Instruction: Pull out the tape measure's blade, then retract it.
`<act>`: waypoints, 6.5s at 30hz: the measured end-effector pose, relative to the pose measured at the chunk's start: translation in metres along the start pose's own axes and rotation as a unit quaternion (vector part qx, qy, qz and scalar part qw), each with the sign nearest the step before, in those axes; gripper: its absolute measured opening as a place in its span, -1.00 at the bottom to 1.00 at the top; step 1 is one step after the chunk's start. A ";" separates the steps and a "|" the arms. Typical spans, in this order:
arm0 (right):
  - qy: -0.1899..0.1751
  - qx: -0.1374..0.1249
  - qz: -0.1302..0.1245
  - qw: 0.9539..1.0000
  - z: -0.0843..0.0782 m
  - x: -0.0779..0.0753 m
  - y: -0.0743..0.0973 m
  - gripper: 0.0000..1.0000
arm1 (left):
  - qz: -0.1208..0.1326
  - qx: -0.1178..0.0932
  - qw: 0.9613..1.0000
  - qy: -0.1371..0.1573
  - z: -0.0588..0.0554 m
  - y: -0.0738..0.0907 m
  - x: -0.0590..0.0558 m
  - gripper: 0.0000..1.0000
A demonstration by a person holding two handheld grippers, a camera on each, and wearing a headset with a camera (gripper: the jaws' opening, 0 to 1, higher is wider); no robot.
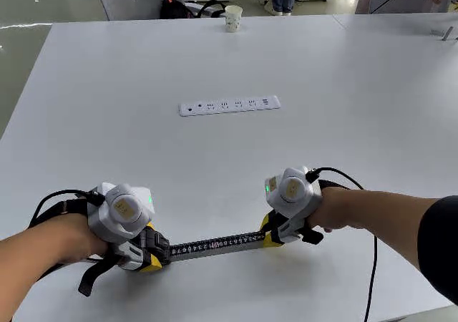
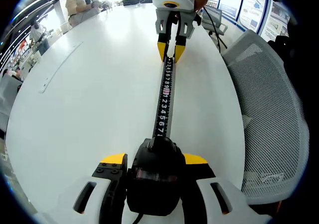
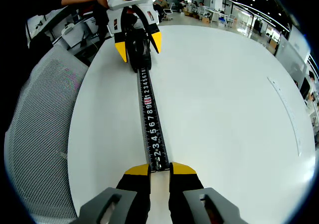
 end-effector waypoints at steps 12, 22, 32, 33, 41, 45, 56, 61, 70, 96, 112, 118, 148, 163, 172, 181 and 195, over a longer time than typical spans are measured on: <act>-0.007 -0.003 -0.005 1.000 -0.004 0.000 0.003 -0.82 | 0.000 0.000 1.000 0.000 0.000 0.000 0.001 -0.26; -0.004 0.000 -0.004 1.000 -0.008 -0.001 0.006 -0.81 | 0.000 0.000 1.000 0.000 0.000 0.000 0.001 -0.26; -0.007 0.003 -0.006 1.000 -0.013 -0.002 0.009 -0.81 | 0.001 0.000 1.000 0.003 0.000 0.000 0.001 -0.26; -0.007 0.003 -0.006 1.000 -0.013 -0.002 0.010 -0.81 | 0.000 0.000 1.000 0.001 0.000 0.000 0.001 -0.26; -0.010 0.004 -0.008 1.000 -0.018 -0.002 0.013 -0.81 | 0.001 -0.001 1.000 0.001 0.000 -0.001 0.001 -0.26; -0.011 0.004 -0.009 1.000 -0.020 -0.002 0.014 -0.81 | 0.000 0.000 1.000 0.001 0.000 -0.001 0.001 -0.26; -0.013 0.007 -0.010 1.000 -0.024 -0.002 0.017 -0.81 | 0.000 0.000 1.000 0.001 0.001 -0.001 0.001 -0.26; -0.014 0.009 -0.011 1.000 -0.026 -0.003 0.019 -0.81 | 0.000 0.000 1.000 0.001 0.001 -0.001 0.001 -0.26; -0.018 0.009 -0.013 1.000 -0.030 -0.005 0.021 -0.81 | 0.000 -0.001 1.000 0.001 0.001 -0.001 0.002 -0.26; -0.024 0.013 -0.016 0.999 -0.039 -0.005 0.027 -0.81 | 0.001 -0.001 1.000 0.000 0.000 0.000 0.001 -0.26; -0.023 0.017 -0.018 0.999 -0.043 -0.005 0.030 -0.81 | 0.001 -0.001 1.000 0.001 0.001 0.000 0.000 -0.26; -0.011 0.021 -0.019 1.000 -0.042 -0.005 0.029 -0.79 | 0.002 -0.006 1.000 0.001 0.001 0.000 0.001 -0.26; 0.078 0.059 0.004 0.995 -0.042 -0.003 0.029 -0.75 | 0.000 0.010 1.000 -0.013 0.001 0.001 0.000 -0.26; 0.062 0.051 0.001 0.997 -0.040 -0.004 0.037 -0.38 | -0.018 0.005 1.000 0.003 0.010 0.008 -0.004 0.12; 0.055 0.043 0.003 0.998 -0.039 0.003 0.041 -0.26 | -0.010 0.002 1.000 0.021 0.013 0.013 -0.009 0.34; 0.032 0.034 -0.011 0.999 -0.041 0.005 0.047 0.04 | -0.005 -0.008 0.998 0.064 0.006 0.019 -0.013 0.79; -0.016 0.016 -0.029 0.999 -0.039 0.009 0.047 0.40 | 0.010 -0.041 0.993 0.111 0.007 0.026 -0.014 0.98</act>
Point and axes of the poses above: the centre of the closed fingertips' face, and the gripper's own axes: y roughly backward along the fingers, x roughly to its left, z roughly out of its top, the point moved 1 cm from there along y, roughly backward along the fingers, and after that the axes turned 7 degrees about -x, right-handed, at the moved point
